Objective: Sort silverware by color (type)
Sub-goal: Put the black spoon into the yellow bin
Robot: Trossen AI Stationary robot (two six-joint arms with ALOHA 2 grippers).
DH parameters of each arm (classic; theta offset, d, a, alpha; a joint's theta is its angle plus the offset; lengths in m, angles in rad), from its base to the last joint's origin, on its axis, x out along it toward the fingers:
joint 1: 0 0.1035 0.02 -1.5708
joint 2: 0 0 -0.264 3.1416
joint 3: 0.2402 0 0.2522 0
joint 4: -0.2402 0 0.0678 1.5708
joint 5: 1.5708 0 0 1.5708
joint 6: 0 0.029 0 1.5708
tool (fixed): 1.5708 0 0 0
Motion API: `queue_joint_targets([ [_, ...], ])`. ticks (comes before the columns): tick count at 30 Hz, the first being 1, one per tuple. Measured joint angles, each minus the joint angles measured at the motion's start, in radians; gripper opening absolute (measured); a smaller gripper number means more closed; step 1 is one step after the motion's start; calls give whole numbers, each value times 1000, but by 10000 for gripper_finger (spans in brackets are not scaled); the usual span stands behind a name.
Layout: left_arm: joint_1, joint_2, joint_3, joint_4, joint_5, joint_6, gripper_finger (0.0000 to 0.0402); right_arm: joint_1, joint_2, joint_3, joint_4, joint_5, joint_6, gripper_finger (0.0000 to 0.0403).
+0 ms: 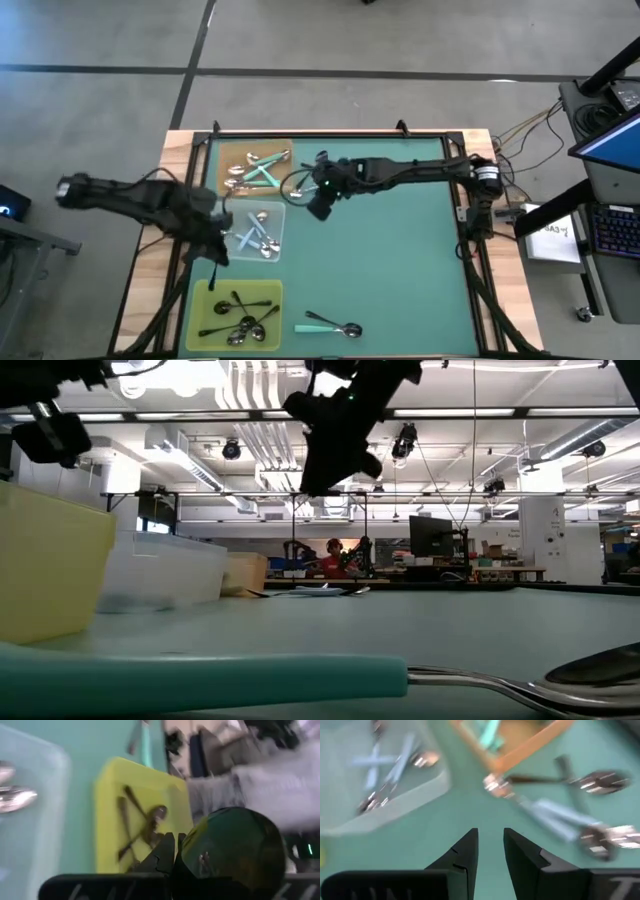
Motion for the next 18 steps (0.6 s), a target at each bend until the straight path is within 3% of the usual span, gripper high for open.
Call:
queue_joint_targets([
  [3, -133, 42, -7, 72, -20, 2, 0, 20, 41, 0, -1, -98, 13, 82],
  [10, -377, 138, -7, 73, -64, -27, 0, 120, 93, 0, -1, -339, 13, 82],
  [14, -471, 241, 0, 77, -156, -45, 3, 194, 95, 0, -16, -369, 2, 79],
  [18, -497, 362, 22, 90, -224, -65, 13, 265, 94, 0, -22, -369, 14, 82],
])
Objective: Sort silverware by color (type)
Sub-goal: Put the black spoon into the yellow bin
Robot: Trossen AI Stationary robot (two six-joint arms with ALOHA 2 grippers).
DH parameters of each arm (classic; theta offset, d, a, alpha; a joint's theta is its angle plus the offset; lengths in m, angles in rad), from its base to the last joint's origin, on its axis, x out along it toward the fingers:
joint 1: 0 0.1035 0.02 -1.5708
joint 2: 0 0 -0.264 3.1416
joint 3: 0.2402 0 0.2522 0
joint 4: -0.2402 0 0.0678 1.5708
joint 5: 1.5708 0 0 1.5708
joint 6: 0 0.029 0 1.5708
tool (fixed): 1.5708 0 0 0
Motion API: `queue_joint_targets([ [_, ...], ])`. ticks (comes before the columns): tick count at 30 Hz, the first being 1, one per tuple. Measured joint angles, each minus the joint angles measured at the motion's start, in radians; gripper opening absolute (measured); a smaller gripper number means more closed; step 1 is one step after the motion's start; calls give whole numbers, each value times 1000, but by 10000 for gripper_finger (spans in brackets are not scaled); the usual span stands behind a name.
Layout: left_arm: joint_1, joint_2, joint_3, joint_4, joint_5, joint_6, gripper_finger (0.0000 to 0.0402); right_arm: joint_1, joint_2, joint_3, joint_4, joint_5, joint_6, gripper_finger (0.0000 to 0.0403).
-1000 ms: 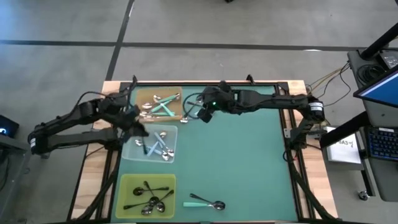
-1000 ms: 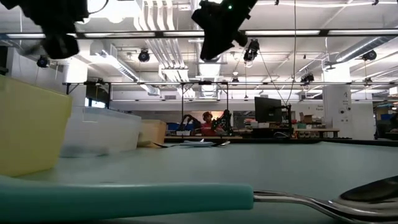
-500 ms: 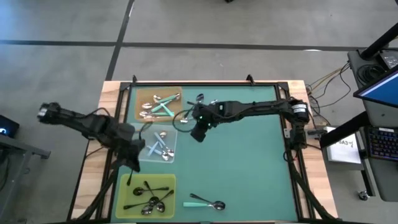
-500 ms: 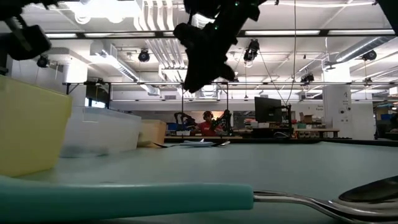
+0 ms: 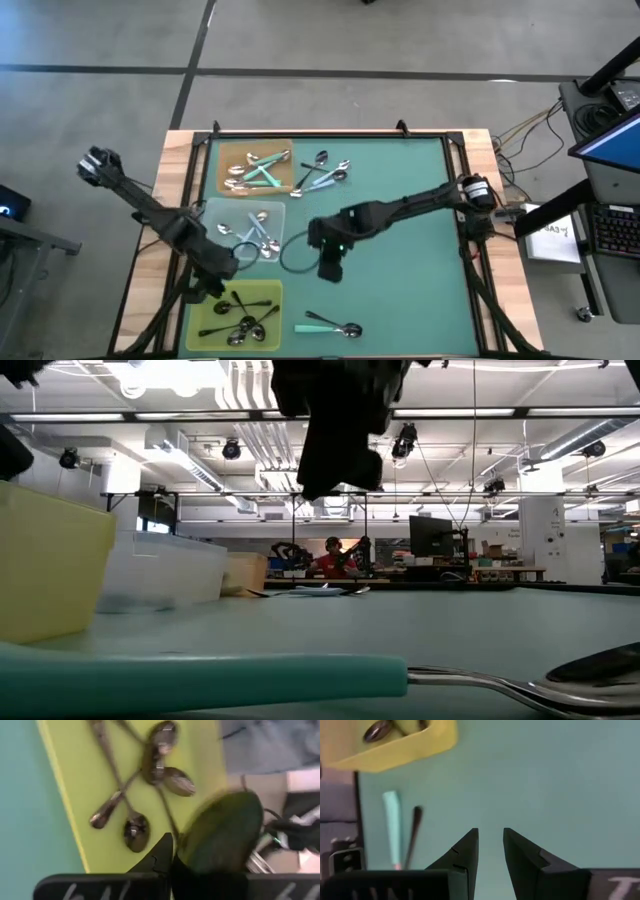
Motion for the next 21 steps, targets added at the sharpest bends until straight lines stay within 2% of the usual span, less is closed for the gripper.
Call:
queue_joint_targets([
  [4, 1, 130, 47, 3, -5, -72, 20, 76, 0, 0, 1, 0, 60, 82],
  [10, -14, 294, 147, 6, 64, -72, 35, 192, 2, 0, 3, 4, 112, 97],
  [21, -49, 510, 353, 5, 62, 10, 111, 324, 2, 0, 4, 152, 207, 107],
])
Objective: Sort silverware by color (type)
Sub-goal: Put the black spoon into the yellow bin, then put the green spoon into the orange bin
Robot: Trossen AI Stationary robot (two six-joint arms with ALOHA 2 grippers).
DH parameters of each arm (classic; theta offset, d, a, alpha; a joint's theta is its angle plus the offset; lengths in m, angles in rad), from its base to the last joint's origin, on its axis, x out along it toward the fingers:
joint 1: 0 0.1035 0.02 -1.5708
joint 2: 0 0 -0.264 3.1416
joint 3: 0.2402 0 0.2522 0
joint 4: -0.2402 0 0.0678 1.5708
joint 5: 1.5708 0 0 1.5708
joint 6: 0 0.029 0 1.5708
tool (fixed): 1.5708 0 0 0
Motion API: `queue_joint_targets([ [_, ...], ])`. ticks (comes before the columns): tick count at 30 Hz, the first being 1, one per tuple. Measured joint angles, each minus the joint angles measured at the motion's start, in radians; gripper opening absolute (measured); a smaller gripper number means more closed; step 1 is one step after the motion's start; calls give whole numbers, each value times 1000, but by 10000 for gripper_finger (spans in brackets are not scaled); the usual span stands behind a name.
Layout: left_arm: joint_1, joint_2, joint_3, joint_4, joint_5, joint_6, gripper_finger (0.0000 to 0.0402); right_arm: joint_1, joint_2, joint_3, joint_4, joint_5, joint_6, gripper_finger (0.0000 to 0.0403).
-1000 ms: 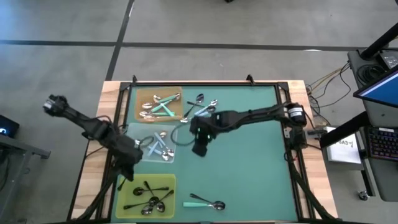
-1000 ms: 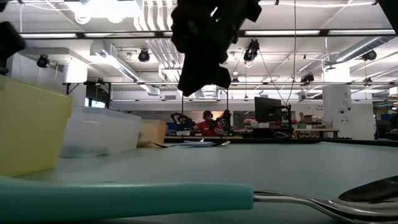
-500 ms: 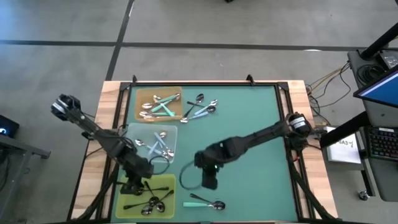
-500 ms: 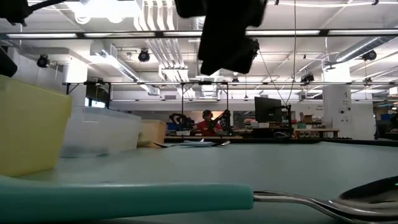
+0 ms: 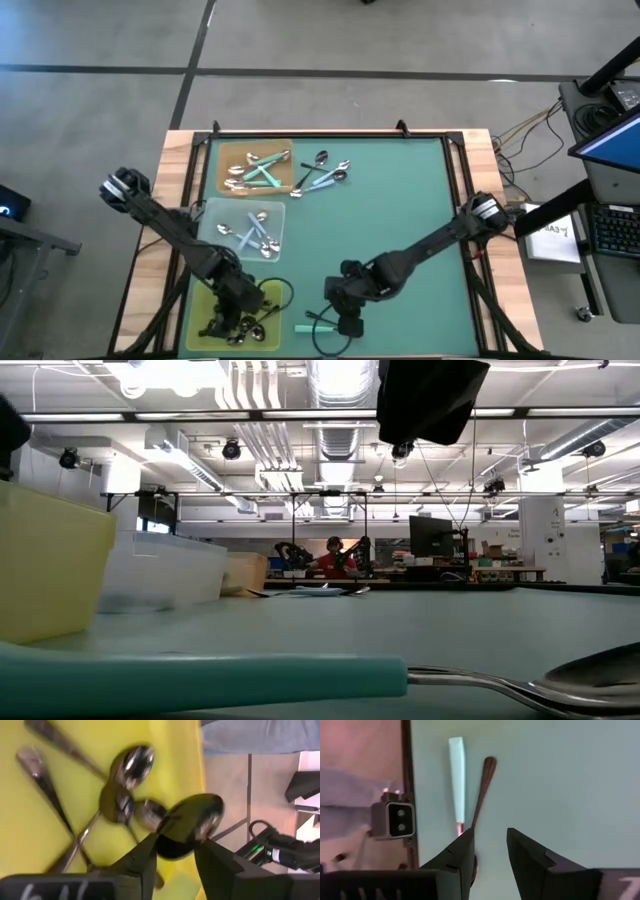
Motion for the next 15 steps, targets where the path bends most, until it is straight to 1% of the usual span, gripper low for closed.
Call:
queue_joint_targets([
  [3, -3, 50, 60, -1, -23, 16, 130, 20, 0, 0, -1, 59, 8, 107],
  [6, -14, 93, 106, -2, -26, 17, 143, 33, 1, -2, -2, 66, 12, 107],
  [10, -49, 144, 151, -1, -29, 17, 150, 49, 15, -9, 3, 60, 12, 107],
  [12, -67, 169, 173, -2, -49, 16, 150, 56, 42, -9, 17, 42, 12, 107],
  [15, -86, 201, 202, -1, -59, 14, 150, 65, 96, -9, 89, -46, -12, 107],
])
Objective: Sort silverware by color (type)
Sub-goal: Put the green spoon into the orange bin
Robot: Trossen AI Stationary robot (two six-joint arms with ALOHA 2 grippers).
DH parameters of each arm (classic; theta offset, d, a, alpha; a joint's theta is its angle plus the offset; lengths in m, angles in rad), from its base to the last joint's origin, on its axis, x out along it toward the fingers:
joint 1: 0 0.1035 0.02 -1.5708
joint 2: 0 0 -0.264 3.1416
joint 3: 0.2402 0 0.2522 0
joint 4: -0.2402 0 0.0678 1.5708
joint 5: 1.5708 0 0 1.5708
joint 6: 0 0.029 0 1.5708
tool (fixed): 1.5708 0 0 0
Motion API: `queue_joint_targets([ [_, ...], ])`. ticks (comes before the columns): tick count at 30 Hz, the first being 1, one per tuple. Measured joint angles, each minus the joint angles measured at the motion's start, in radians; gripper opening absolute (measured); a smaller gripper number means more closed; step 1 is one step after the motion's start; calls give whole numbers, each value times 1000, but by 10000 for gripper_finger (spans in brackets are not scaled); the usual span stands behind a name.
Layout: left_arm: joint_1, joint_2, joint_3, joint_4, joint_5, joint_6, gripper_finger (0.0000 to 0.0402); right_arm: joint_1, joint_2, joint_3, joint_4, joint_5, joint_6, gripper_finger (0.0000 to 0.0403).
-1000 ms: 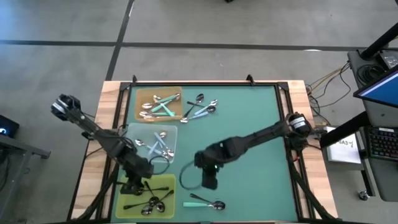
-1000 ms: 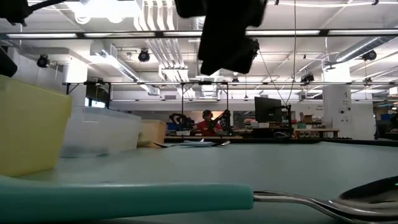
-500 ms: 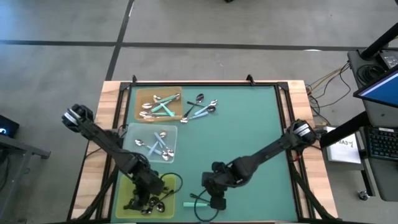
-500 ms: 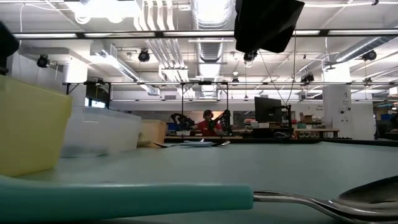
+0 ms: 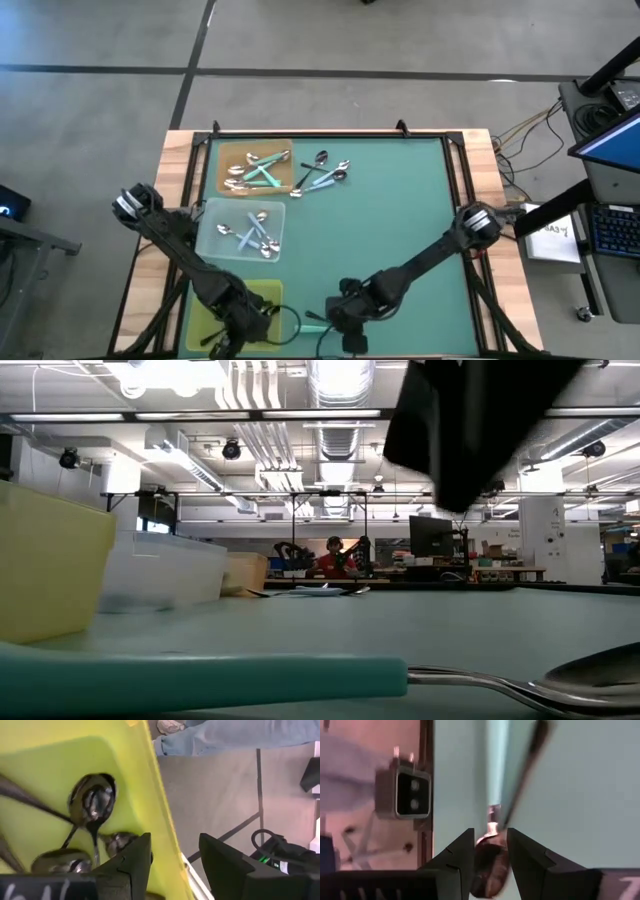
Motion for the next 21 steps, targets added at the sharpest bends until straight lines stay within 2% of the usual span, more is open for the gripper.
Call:
queue_joint_targets([
  [4, -6, 10, 13, -1, -19, -1, 150, 13, 79, 34, 20, -32, -85, 107],
  [9, -8, 5, 8, -2, -28, -22, 150, 19, 141, 101, 19, -20, -147, 107],
  [14, -8, 4, 7, -3, -28, -21, 150, 19, 187, 152, 24, 27, -208, 107],
  [21, -8, 2, 6, -5, -26, -7, 150, 19, 196, 157, 22, 115, -244, 107],
])
